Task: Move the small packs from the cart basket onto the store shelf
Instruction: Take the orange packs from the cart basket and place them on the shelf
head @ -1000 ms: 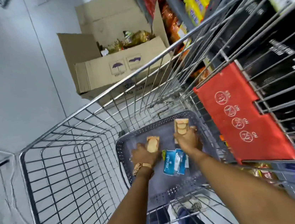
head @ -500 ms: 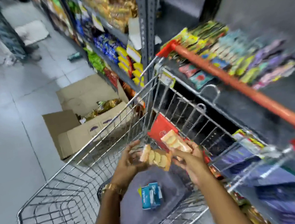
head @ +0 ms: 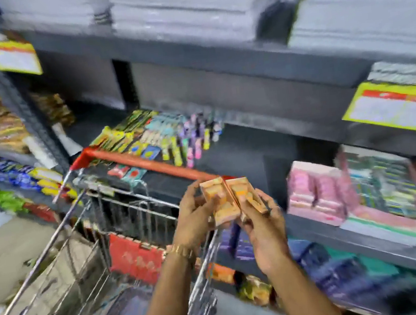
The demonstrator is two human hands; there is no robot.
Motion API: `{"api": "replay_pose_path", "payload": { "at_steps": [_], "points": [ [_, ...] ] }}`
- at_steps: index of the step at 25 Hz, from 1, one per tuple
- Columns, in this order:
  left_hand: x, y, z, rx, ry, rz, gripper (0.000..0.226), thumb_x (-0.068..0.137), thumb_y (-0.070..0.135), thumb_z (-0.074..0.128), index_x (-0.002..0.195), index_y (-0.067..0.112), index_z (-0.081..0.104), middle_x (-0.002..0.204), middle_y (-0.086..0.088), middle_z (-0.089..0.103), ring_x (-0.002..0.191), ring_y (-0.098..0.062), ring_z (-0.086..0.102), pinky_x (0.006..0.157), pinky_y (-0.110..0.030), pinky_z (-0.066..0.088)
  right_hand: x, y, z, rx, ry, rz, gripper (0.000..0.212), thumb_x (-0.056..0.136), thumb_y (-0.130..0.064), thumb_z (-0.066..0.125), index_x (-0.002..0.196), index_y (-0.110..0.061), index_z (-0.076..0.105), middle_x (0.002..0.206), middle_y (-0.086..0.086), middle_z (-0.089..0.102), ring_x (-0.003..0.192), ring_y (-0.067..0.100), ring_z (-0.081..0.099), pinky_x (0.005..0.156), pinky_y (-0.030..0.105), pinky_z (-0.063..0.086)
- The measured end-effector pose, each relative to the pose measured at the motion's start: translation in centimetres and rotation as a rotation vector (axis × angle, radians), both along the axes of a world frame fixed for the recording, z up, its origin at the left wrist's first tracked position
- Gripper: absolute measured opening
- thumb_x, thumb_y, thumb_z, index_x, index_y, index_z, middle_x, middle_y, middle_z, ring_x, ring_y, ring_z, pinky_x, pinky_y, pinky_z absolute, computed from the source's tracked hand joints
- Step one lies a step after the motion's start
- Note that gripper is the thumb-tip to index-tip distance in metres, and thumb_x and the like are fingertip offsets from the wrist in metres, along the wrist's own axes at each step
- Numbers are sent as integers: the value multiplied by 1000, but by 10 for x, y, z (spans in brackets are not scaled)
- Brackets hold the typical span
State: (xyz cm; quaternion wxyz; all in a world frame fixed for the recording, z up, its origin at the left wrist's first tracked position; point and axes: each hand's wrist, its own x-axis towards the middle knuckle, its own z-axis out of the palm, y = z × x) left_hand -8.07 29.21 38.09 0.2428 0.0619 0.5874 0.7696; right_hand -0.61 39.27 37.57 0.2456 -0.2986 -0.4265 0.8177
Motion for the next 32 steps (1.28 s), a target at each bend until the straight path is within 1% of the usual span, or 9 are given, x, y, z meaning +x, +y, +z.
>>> {"api": "replay_pose_path", "payload": {
  "at_steps": [3,7,9,12,15,18,21,24,32],
  "points": [
    [9,54,19,-23,16,-259,56,78,-15,65,116,23,49,95,-5,69,73,-16,70,58,-32,59,23,49,15,-22,80,-105,41,84,-2,61,122,-15,54,101,3,68,80,12,65,71,23,55],
    [18,116,18,-85,78,-453,93,69,-19,71,143,18,29,125,-14,61,109,-25,63,75,-29,60,46,98,13,12,147,-234,45,82,-4,62,125,-13,52,98,4,66,83,17,61,64,17,55],
    [21,142,15,-133,167,-519,82,68,-20,72,132,22,41,112,-8,64,95,-13,66,72,-19,59,56,119,8,34,105,-266,37,88,4,54,123,-6,51,97,7,65,82,17,63,65,17,57],
    [20,167,8,-270,390,-598,69,60,-4,83,121,16,58,103,-7,68,98,-15,63,93,-30,50,62,139,0,192,-55,-308,32,85,15,44,107,-5,57,85,6,64,76,23,58,60,17,56],
    [17,178,-4,-482,665,-521,56,62,14,82,113,29,65,110,-6,68,109,-17,59,97,-31,46,63,141,3,657,-557,-254,22,83,4,50,86,-14,62,82,10,67,73,29,61,62,20,52],
    [14,183,-7,-776,904,-444,51,75,26,73,125,30,59,135,1,51,119,-22,55,101,-36,46,63,138,10,1064,-994,-134,30,88,-9,49,112,-20,62,117,13,64,99,36,64,82,38,52],
    [17,186,-2,-1036,1147,-502,43,88,26,56,129,38,51,146,9,41,117,-28,58,93,-40,51,58,142,20,1215,-1143,-59,29,93,-8,40,113,-18,59,115,10,67,103,32,64,86,39,51],
    [23,188,0,-1164,1276,-470,43,91,18,46,131,33,48,146,4,42,108,-33,63,84,-40,52,54,145,23,1253,-1205,16,25,93,-10,41,108,-14,60,110,10,69,104,29,65,85,35,51],
    [29,185,2,-1262,1329,-456,44,90,14,46,133,22,40,137,-10,44,97,-36,65,74,-39,51,54,135,26,1282,-1241,108,26,94,-11,41,111,-15,59,115,10,68,105,30,64,85,36,51]
  ]
}}
